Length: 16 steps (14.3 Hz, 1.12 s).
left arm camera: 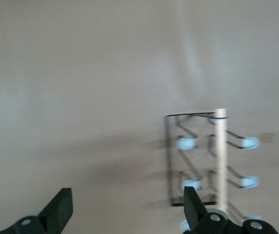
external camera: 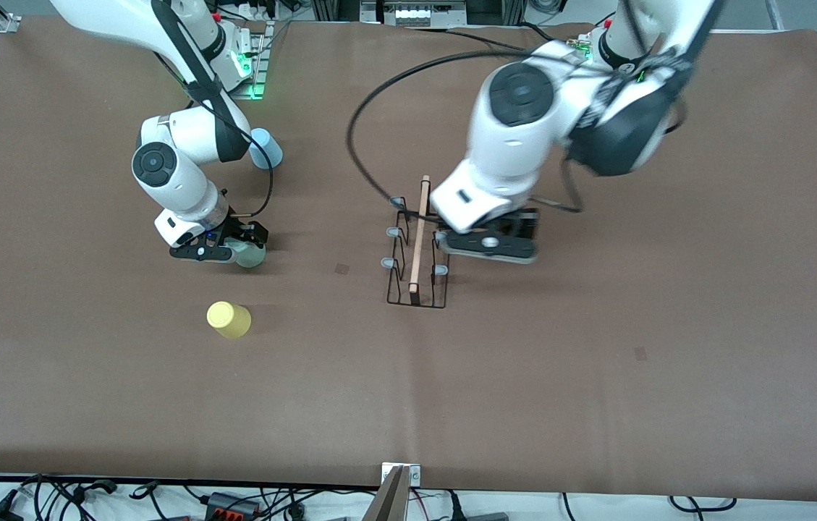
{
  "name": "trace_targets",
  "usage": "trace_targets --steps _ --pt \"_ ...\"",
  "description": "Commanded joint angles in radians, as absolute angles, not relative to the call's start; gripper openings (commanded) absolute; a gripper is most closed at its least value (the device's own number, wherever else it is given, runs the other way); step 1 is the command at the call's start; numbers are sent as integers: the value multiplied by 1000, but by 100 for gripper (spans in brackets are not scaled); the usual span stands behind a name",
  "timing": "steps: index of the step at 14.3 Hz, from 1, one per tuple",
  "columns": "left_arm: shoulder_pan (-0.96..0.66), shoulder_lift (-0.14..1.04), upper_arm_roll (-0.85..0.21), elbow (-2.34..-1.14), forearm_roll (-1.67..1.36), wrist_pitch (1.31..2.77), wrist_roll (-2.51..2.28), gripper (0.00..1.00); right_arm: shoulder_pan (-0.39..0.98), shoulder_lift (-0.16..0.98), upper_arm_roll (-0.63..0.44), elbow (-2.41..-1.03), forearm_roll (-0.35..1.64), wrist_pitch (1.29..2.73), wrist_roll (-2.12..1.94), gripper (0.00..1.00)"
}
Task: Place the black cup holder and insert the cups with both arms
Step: 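Release the rack with the left gripper while the right gripper grasps the cup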
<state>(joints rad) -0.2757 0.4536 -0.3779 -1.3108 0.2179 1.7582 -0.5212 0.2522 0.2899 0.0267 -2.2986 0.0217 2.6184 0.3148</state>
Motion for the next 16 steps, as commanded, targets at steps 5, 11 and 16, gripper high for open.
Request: trace_targets --steps 5,11,16 --pt "-63 331 -385 -1336 227 1542 -328 100 262 279 20 -2313 15 2638 327 52" --pt "49 200 -266 -1399 177 1546 -106 100 264 192 20 -2306 15 2559 343 20" --pt "23 28 -51 -1564 12 1655 31 100 275 22 161 -2243 17 2301 651 19"
